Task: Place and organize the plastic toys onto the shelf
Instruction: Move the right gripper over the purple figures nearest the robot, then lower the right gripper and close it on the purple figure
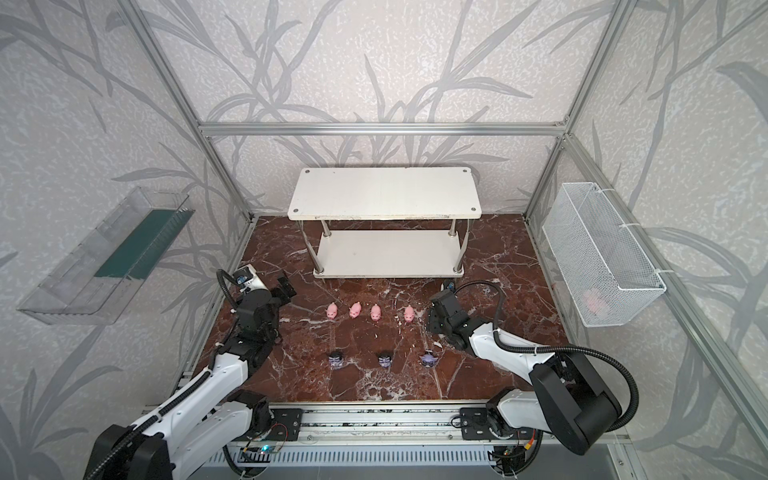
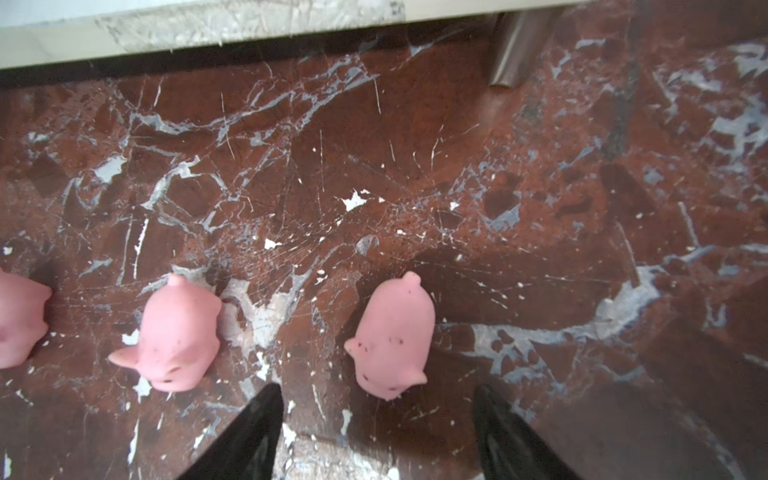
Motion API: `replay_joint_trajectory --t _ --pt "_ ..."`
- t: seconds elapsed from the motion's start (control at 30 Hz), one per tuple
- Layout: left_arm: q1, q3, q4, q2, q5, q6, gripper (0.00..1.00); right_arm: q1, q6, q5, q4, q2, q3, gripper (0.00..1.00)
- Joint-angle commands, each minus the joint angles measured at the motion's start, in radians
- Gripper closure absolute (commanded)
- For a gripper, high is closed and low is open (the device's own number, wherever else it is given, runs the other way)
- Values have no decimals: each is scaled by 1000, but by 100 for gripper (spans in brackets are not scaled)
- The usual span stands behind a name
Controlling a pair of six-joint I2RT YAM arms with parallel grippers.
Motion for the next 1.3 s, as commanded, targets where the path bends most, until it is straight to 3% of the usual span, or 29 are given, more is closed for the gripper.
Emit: replay_joint_trajectory --t 0.0,0.2,0.5,0.67,0.9,1.27 --pt "0 -1 20 8 2 -13 7 -10 -17 11 11 22 37 29" --pt "1 -2 15 1 1 -13 7 -13 -26 -23 -22 -13 45 29" --pt "1 -7 21 2 -5 -12 7 37 -23 -46 -265 -271 29 29" --pt "3 -7 29 18 5 -21 7 151 -6 -45 -377 -355 29 28" --pt "3 -16 31 14 18 -36 7 352 120 -5 -457 -397 -21 22" --pt "3 -32 27 3 24 -43 7 515 264 16 -503 -405 -62 15"
